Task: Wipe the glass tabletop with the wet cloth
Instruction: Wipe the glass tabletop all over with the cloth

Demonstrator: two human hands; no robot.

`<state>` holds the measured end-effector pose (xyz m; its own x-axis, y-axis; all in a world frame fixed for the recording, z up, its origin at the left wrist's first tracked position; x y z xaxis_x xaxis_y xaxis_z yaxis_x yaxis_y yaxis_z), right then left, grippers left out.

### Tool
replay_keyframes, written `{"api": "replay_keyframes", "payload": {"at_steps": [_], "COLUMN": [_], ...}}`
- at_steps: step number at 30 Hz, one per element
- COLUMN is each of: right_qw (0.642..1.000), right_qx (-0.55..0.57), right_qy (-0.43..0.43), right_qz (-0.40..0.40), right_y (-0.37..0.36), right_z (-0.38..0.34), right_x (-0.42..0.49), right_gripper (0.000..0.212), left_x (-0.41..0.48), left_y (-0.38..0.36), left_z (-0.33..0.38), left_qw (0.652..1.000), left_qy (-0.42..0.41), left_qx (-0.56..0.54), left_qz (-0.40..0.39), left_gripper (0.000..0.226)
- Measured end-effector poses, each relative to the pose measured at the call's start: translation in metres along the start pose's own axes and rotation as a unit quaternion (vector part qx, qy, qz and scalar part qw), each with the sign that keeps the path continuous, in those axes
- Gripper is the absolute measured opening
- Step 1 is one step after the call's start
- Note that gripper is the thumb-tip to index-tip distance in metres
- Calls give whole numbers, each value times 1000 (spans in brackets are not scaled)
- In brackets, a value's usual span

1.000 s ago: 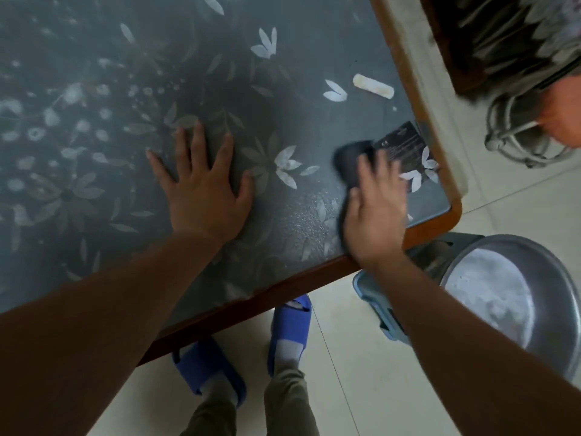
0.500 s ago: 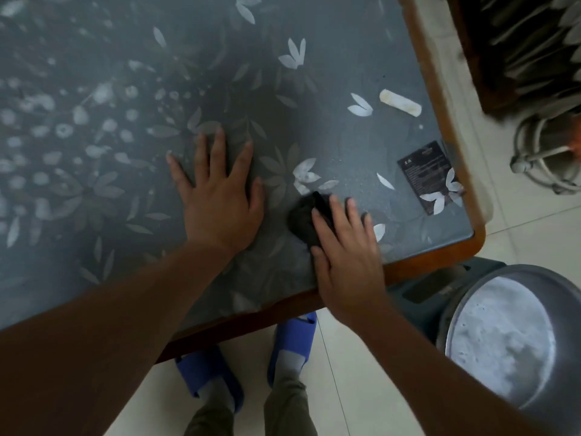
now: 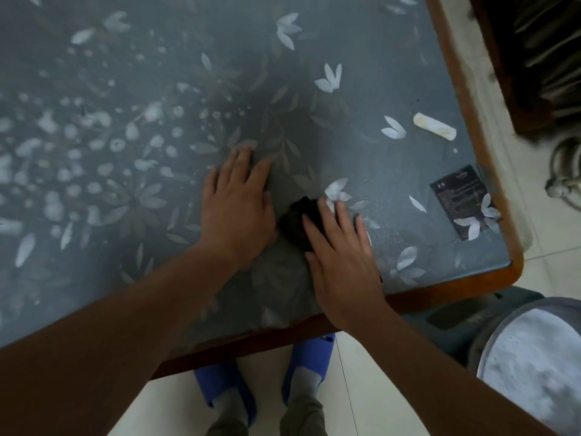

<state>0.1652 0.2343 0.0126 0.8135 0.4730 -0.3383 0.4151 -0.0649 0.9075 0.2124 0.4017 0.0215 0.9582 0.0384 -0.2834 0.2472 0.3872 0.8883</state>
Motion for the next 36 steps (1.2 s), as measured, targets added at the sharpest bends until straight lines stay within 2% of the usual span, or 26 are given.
{"api": "replay_keyframes", "payload": {"at_steps": [2,5,9,12,14,18,20,21,25,26,30,32,34,36], "right_qw": [1000,1000,999,997,995,995,990,992,998,998,998,995,998,1000], "right_qx": [4,3,-25,29,24,-49,-62,-59,20,20,-34,-39,-26,2], "right_qy": [2,12,46,-67,-91,86,120,107,-53,-58,54,83,58,-19], "right_qz": [7,7,-11,32,43,-22,-47,-36,20,25,-8,-33,-17,22], "right_y": [3,2,17,54,56,9,6,17,60,58,24,17,38,63], "right_z": [-3,-8,3,32,23,-39,-34,-25,8,4,-30,-25,-13,2], "right_x": [2,1,32,98,111,43,41,60,144,143,65,55,94,148], "right_gripper": [52,52,54,54,54,56,55,56,54,54,58,56,56,56], "left_x": [2,2,0,2,2,2,1,1,3,3,2,1,2,4], "left_y": [9,8,1,-2,-2,-2,-2,-2,-3,-3,-4,-5,-4,-4], "left_z": [-13,-31,-37,-40,-42,-39,-39,-40,-44,-44,-43,-42,-43,-43], "left_qw": [999,996,994,994,994,993,994,994,996,997,995,995,995,995], "left_qy": [9,-2,-19,-20,-22,-24,-25,-25,-13,-12,-13,-16,-16,-19], "left_qx": [38,91,109,104,103,111,108,106,85,81,94,96,95,95], "left_qz": [8,-22,-18,-7,-4,-10,-12,-11,-10,-8,-16,-17,-7,-2], "left_gripper": [56,62,61,60,59,59,59,59,63,64,64,64,64,63]}}
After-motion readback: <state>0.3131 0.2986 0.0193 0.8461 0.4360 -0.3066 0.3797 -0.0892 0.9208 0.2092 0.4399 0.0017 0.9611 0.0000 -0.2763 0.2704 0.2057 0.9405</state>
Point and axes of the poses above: each hand's wrist, its own x-axis towards the middle knuckle, its own y-axis out of the back of the hand, z = x × y, the point moved 10 cm from there along x, towards the middle knuckle, and after that the axes turned 13 degrees about -z, right-handed, at the moved point
